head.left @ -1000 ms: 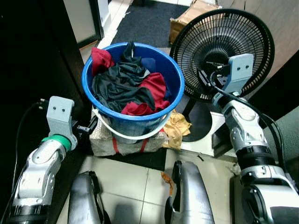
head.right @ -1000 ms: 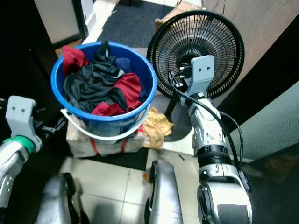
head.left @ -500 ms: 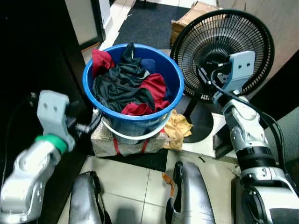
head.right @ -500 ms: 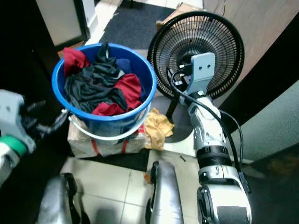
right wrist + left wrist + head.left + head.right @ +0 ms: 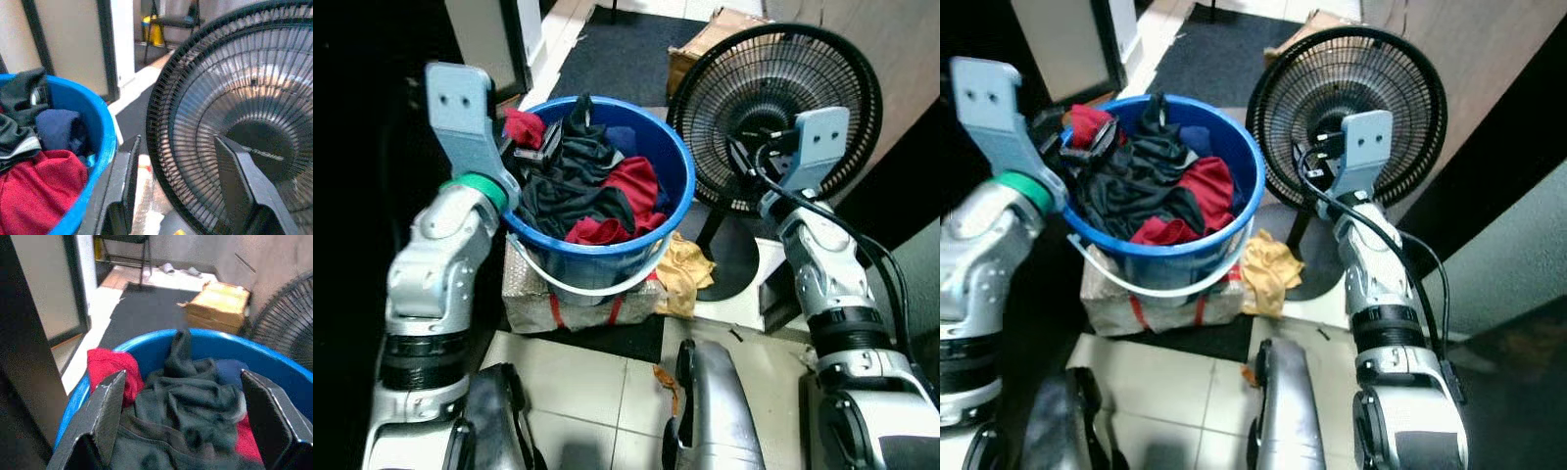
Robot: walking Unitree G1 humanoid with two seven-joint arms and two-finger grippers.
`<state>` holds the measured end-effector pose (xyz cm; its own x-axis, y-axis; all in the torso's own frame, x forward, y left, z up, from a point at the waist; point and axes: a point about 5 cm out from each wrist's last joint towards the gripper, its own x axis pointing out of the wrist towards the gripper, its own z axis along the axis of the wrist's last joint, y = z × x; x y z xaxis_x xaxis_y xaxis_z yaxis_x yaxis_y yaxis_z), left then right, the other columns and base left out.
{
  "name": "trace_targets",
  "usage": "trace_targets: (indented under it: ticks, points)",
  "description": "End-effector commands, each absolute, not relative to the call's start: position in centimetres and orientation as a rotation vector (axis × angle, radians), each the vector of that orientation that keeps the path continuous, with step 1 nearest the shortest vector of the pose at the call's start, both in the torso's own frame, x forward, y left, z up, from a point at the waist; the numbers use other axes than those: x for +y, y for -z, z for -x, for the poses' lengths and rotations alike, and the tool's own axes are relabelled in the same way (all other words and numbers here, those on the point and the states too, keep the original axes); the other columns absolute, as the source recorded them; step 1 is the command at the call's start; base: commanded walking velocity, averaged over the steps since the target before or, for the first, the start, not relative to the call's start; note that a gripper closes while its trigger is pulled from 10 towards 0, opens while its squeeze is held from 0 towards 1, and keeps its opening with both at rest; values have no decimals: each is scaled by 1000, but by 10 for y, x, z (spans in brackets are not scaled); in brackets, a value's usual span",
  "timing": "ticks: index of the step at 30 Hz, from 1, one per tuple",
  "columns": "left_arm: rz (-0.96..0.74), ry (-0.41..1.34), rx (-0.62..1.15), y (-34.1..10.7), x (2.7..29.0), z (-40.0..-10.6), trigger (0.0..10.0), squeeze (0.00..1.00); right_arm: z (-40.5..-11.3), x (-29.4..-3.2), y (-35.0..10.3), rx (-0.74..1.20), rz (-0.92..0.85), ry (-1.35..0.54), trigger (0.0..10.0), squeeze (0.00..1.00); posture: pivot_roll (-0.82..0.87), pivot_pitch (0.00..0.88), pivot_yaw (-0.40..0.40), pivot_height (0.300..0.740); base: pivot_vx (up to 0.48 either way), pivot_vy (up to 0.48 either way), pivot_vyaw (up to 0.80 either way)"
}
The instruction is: Clothes washing
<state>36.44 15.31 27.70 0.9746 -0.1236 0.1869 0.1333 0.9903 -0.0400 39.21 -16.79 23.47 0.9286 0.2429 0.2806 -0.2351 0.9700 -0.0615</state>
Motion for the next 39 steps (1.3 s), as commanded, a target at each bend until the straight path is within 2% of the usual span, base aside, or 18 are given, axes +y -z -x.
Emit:
trace_targets:
  ticks: [1,3,5,10,11,12,16,18,22,25,29,30,39]
  points:
    - [53,97,-168,-275,152,-373,10000,0,-399,-153,-243,-294,48,-288,10000,0,15,161,-4,440,0,0,0]
    - [51,85,-157,-276,153,-375,10000,0,-401,-148,-249,-304,50,-306,10000,0,15,161,-4,440,0,0,0]
    - [64,29,-139,-275,161,-377,10000,0,-407,-127,-268,-335,47,-363,10000,0,24,168,-12,440,0,0,0]
    - [76,-20,-133,-276,171,-378,10000,0,-411,-99,-285,-349,47,-439,10000,0,42,179,-38,440,0,0,0]
    - [67,-54,-132,-274,179,-375,10000,0,-411,-77,-287,-310,78,-508,10000,0,59,186,-62,440,0,0,0]
    - [62,-70,-130,-272,184,-373,10000,0,-411,-66,-285,-280,102,-542,10000,0,61,186,-66,440,0,0,0]
    - [54,-96,-128,-270,190,-368,10000,0,-410,-50,-281,-226,146,-602,10000,0,61,188,-87,440,0,0,0]
    - [48,-148,-128,-264,204,-361,10000,0,-406,-31,-267,-126,180,-696,10000,0,70,198,-117,440,0,0,0]
    - [46,-170,-128,-262,209,-359,10000,0,-405,-24,-263,-94,188,-731,10000,0,70,199,-119,440,0,0,0]
    - [39,-242,-119,-255,229,-347,10000,0,-399,-12,-238,54,211,-841,10000,0,77,218,-150,440,0,0,0]
    - [38,-264,-113,-253,234,-342,10000,0,-395,-9,-226,120,254,-902,10000,0,74,221,-149,440,0,0,0]
    - [37,-264,-111,-252,233,-342,10000,0,-395,-10,-225,133,264,-902,10000,1000,72,224,-149,440,0,0,0]
    - [46,-268,-105,-249,230,-339,10000,0,-387,-3,-200,263,378,-954,10000,1000,54,231,-166,440,0,0,0]
